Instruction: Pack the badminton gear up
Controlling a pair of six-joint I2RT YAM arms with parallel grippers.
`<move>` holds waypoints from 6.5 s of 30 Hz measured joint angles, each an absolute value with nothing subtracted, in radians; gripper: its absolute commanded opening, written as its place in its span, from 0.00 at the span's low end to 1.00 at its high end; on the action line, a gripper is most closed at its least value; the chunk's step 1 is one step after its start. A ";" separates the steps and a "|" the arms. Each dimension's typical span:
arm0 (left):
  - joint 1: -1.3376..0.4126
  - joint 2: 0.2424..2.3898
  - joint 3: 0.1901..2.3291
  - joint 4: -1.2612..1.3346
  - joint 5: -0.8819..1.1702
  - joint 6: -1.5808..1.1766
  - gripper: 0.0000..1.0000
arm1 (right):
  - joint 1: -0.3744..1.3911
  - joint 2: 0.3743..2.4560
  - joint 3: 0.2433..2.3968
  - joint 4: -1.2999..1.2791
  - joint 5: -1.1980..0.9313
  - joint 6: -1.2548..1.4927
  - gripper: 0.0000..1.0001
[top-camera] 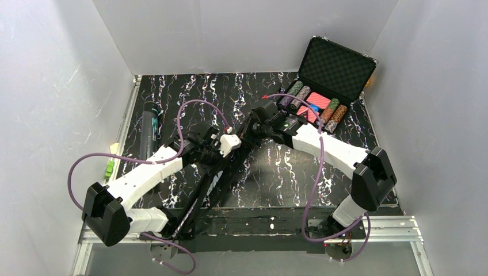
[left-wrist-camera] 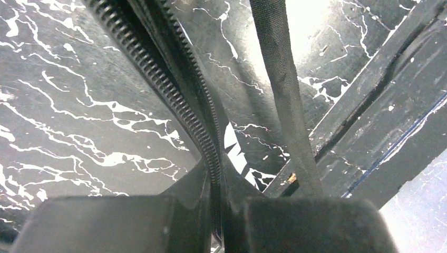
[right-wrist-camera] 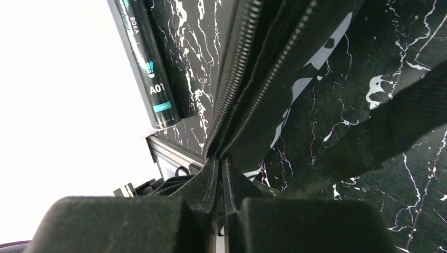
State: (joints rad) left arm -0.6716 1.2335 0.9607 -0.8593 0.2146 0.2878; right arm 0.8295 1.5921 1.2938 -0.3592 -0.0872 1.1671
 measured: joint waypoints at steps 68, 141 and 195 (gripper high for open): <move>-0.677 1.249 1.040 -0.931 0.153 0.271 0.00 | 0.571 1.434 1.160 -0.127 0.091 1.224 0.69; -0.677 1.245 1.063 -0.946 0.175 0.281 0.00 | 0.554 1.478 1.166 -0.115 0.129 1.179 0.35; -0.677 1.319 1.140 -0.957 0.204 0.230 0.01 | 0.900 1.441 1.051 -0.113 -0.072 1.198 0.02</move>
State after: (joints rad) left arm -0.6769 1.3193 1.1400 -0.9573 0.2039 0.2298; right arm 0.8997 1.4410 1.0508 -0.1131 -0.0719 1.1980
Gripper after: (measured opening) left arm 0.024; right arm 0.377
